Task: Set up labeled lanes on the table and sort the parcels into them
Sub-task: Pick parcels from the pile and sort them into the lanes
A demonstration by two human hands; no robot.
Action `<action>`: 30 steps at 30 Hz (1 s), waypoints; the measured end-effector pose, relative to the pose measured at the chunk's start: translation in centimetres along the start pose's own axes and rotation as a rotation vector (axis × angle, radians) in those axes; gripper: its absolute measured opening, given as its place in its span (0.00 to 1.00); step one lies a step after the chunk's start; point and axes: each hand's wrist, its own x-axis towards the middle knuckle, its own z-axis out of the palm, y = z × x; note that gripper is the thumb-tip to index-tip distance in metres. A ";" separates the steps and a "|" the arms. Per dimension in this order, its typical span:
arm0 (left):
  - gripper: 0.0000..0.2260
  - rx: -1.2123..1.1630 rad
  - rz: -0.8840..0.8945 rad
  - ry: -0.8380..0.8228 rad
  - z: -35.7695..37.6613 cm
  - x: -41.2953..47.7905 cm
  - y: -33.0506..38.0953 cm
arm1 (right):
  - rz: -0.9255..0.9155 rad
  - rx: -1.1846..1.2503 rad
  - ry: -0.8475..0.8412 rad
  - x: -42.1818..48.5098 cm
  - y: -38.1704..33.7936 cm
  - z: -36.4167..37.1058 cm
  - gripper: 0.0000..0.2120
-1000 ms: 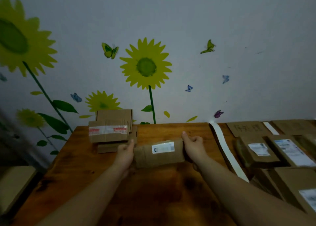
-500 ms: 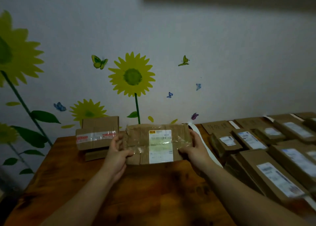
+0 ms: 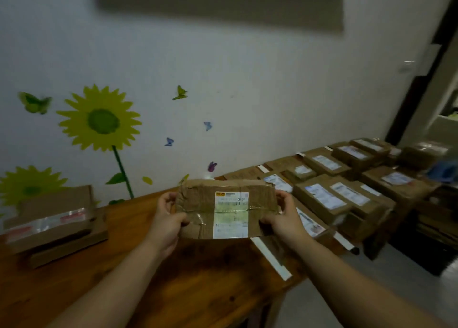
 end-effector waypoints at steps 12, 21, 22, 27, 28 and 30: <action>0.25 0.262 -0.112 -0.228 26.9 -1.3 -7.9 | 0.039 0.015 0.107 1.4 1.3 -28.3 0.24; 0.24 0.363 -0.267 -0.350 40.9 0.4 -11.1 | 0.080 0.020 0.166 4.0 3.5 -40.4 0.35; 0.24 0.391 -0.272 -0.339 42.1 1.0 -11.5 | 0.090 0.030 0.164 4.7 3.7 -41.2 0.37; 0.18 0.449 -0.268 -0.335 48.0 5.1 -13.7 | 0.167 0.052 0.187 9.4 4.2 -44.9 0.41; 0.17 0.455 -0.273 -0.354 49.4 6.2 -14.1 | 0.180 0.056 0.203 10.6 4.4 -45.7 0.41; 0.16 0.456 -0.278 -0.385 52.3 8.5 -14.8 | 0.202 0.076 0.236 12.9 4.5 -47.5 0.41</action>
